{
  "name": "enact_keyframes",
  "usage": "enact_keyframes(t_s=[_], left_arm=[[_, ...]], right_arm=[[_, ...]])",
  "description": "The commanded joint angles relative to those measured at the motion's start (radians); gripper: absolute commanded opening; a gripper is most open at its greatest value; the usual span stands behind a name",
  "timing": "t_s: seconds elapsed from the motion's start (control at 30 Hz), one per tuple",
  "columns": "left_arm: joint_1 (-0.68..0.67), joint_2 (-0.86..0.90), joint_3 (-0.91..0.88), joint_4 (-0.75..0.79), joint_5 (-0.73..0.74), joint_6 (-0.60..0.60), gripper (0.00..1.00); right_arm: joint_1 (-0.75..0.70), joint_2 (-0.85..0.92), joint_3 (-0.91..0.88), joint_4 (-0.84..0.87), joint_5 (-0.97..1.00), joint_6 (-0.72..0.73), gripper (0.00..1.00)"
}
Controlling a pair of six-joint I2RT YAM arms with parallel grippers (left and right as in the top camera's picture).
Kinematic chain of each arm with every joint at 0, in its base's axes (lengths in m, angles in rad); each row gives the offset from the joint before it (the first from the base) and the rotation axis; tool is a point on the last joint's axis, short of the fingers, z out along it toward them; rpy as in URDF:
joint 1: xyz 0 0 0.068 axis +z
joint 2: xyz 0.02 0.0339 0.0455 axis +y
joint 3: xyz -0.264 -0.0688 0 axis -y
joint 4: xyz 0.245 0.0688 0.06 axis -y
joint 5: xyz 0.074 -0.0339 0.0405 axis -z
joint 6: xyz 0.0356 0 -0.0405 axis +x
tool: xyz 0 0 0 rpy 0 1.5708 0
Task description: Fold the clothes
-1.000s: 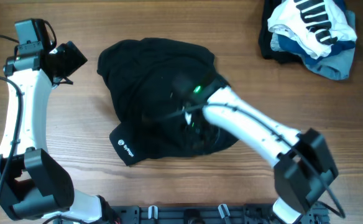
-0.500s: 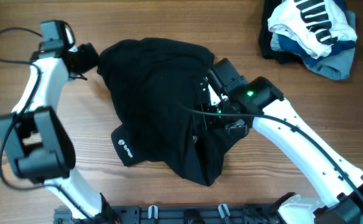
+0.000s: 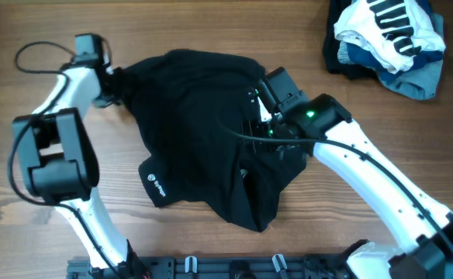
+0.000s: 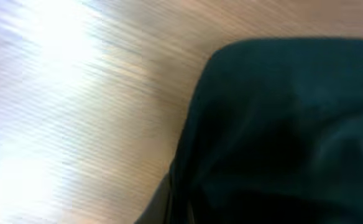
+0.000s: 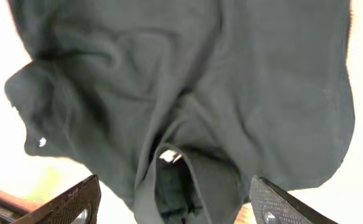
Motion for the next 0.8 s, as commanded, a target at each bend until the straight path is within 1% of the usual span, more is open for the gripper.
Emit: enact_keyframes(t_s=[0.0,0.1,0.17,0.3,0.4,0.43,0.5,0.53,0.57,0.6,0.7,0.77], left_arm=[[0.168,-0.118,0.109,-0.146,-0.069,-0.002,0.04],[0.278,-0.246,0.13,-0.231,-0.064,-0.002,0.04],[0.319,-0.336,0.13,-0.295,-0.039,-0.002,0.04],[0.293,-0.374,0.129,-0.406,-0.039,-0.002,0.04],[0.281,-0.373,0.126,-0.429,-0.039,-0.002,0.04],[0.281,-0.373,0.126,-0.434,-0.039,-0.001,0.04],[0.281,-0.373,0.126,-0.446,-0.039,-0.001,0.04],[0.281,-0.373,0.126,-0.45,-0.039,-0.001,0.04],[0.281,-0.373,0.126,-0.451,-0.039,-0.001,0.04],[0.281,-0.373,0.126,-0.45,-0.039,-0.002,0.04],[0.281,-0.373,0.126,-0.457,-0.031,-0.002,0.04],[0.281,-0.373,0.126,-0.473,0.027,-0.002,0.04]], right_arm=[[-0.035,0.107,0.007,0.031,0.035,0.003,0.77],[-0.079,0.225,0.007,0.089,0.008,-0.023,0.77],[-0.12,0.311,0.007,0.181,-0.072,-0.077,0.77],[-0.137,0.441,0.007,0.36,-0.238,-0.128,0.76],[-0.127,0.506,0.007,0.444,-0.297,-0.158,0.75],[-0.116,0.52,0.007,0.458,-0.299,-0.162,0.7],[-0.103,0.535,0.007,0.475,-0.295,-0.153,0.53],[-0.1,0.54,0.007,0.492,-0.282,-0.136,0.33],[-0.1,0.541,0.007,0.509,-0.26,-0.111,0.16],[-0.101,0.541,0.007,0.532,-0.233,-0.092,0.04],[-0.139,0.541,0.01,0.609,-0.143,-0.097,0.04],[-0.223,0.541,0.025,0.679,-0.112,-0.101,0.04]])
